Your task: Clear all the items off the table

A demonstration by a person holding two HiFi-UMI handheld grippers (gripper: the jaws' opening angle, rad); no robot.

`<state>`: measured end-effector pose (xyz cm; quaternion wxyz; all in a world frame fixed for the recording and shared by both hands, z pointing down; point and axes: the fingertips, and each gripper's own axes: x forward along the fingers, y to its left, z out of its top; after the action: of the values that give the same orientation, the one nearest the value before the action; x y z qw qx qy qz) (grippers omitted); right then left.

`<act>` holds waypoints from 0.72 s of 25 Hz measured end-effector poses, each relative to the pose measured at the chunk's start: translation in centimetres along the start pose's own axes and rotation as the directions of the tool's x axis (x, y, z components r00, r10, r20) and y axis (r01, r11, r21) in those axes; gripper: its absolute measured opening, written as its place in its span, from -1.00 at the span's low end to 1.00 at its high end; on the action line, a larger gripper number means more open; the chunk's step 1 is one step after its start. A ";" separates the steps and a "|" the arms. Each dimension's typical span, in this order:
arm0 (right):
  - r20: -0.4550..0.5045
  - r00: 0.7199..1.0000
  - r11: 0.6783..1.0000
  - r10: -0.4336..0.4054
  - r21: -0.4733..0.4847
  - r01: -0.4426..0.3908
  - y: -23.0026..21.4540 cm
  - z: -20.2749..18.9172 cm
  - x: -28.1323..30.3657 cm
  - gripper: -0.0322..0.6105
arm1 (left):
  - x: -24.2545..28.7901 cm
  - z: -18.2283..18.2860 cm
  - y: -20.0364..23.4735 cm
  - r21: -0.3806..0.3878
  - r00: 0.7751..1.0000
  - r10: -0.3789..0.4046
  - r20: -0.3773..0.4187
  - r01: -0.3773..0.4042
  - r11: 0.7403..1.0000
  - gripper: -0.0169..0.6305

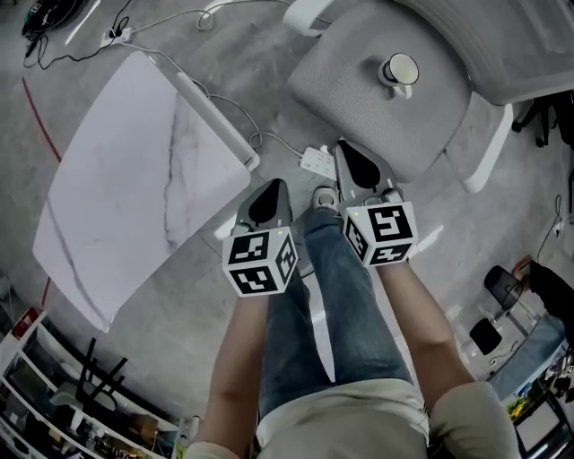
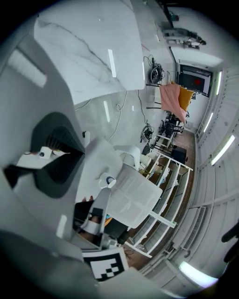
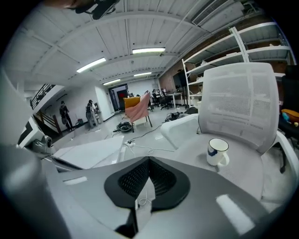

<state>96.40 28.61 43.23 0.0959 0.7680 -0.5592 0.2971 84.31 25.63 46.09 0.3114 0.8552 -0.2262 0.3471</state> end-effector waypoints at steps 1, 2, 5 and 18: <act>-0.001 1.000 1.000 0.009 -0.002 -0.009 1.2 -0.2 -0.4 -0.90 | -0.9 -0.3 0.6 -0.006 1.000 0.006 0.006 -0.006 1.000 -0.92; -0.002 1.000 1.000 0.019 -0.003 -0.019 2.4 -0.4 -0.7 -0.90 | -1.9 -0.7 1.3 -0.011 1.000 0.011 0.012 -0.011 1.000 -0.92; -0.001 0.998 0.998 0.062 -0.009 -0.062 6.1 -0.8 -1.5 -0.90 | -4.6 -1.4 3.1 -0.024 0.999 0.030 0.036 -0.029 0.999 -0.92; -0.041 0.976 0.973 0.212 -0.084 -0.215 22.5 -2.2 -7.0 -0.90 | -17.5 -5.2 9.5 -0.074 0.992 0.079 0.096 -0.072 0.995 -0.92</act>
<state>73.70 27.24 36.88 0.1060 0.6938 -0.6493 0.2931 64.79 25.53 39.73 0.3163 0.8507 -0.2855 0.3079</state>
